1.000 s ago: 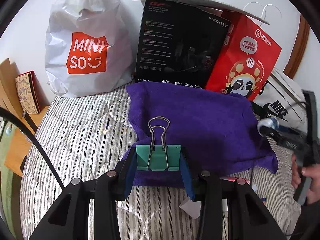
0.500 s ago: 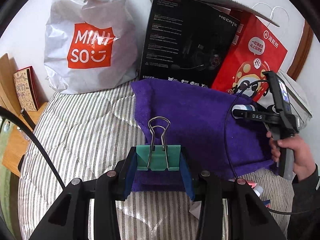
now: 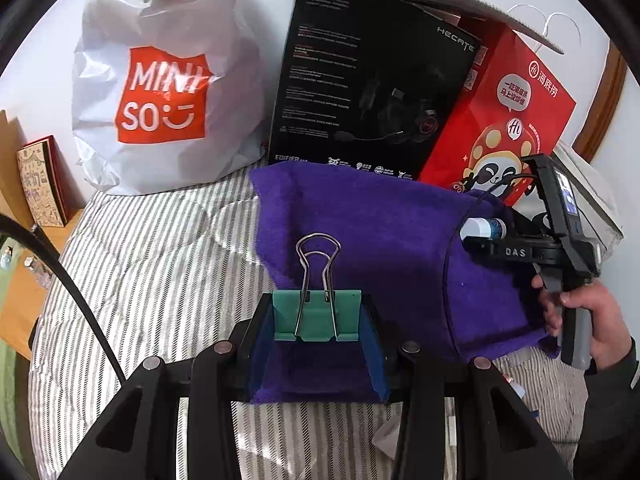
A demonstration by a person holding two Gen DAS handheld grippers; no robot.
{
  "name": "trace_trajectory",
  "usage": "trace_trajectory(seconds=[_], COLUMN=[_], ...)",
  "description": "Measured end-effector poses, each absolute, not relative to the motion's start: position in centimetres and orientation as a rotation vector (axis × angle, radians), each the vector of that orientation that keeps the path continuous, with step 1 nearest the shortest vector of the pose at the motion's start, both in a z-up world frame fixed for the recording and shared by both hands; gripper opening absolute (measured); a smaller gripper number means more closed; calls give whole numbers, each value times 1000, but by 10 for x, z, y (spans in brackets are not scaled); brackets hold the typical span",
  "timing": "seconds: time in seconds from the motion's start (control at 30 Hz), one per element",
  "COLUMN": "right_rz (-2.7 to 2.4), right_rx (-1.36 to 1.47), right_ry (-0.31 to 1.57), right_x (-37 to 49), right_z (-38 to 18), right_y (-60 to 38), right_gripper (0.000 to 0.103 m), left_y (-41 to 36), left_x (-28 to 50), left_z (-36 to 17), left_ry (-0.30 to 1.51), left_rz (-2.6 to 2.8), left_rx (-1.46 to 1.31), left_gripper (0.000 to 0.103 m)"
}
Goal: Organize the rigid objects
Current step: 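Carry the deodorant stick onto the purple towel and open the right gripper, then place the teal binder clip on the purple towel and open the left gripper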
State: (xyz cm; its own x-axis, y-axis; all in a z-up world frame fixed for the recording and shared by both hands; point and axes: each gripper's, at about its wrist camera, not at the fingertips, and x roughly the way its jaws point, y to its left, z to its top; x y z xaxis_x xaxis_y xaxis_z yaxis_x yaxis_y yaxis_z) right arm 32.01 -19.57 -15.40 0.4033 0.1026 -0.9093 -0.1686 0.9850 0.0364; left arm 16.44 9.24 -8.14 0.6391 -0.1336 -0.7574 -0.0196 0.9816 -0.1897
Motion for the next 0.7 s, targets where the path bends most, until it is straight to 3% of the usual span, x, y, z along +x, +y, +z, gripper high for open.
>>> trace_trajectory(seconds=[0.33, 0.7], right_rz=[167, 242], right_rx=[-130, 37], right_ry=[1097, 1067], right_x=[269, 181], right_z=[-129, -95], right_y=[-198, -244], right_gripper=[79, 79], left_y=[83, 71], left_x=[200, 250], left_z=[-92, -112], left_ry=[899, 933], left_rz=[-115, -56], left_rx=[-228, -165], left_gripper=[39, 39])
